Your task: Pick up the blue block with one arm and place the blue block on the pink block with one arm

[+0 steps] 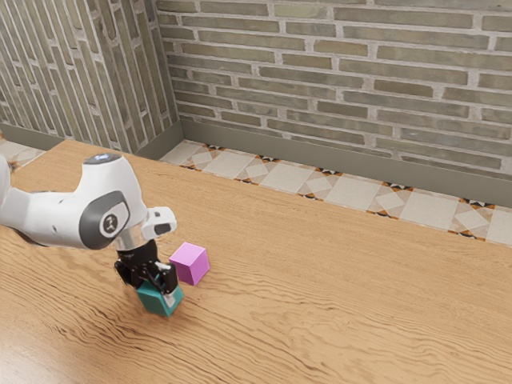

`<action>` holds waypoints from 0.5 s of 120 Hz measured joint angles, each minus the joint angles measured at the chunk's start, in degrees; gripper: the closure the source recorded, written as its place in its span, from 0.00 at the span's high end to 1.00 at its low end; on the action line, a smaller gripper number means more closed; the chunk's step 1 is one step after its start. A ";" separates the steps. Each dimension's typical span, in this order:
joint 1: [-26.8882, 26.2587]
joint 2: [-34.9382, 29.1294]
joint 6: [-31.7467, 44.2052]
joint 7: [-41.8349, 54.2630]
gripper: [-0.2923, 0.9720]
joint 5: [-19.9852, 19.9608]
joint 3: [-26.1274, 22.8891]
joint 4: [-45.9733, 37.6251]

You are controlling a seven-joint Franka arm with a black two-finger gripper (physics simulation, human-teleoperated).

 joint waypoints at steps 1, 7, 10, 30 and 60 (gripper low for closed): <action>0.01 -0.15 -0.02 -0.05 0.46 0.16 0.00 0.32; 0.03 -0.06 -0.10 -0.33 0.47 1.08 0.00 2.39; 0.05 0.58 -0.14 -0.44 0.48 1.60 -0.03 3.81; -0.21 7.82 -2.71 -0.93 0.49 4.75 0.13 17.28; 0.19 10.60 -6.02 -1.47 0.49 6.50 0.25 19.81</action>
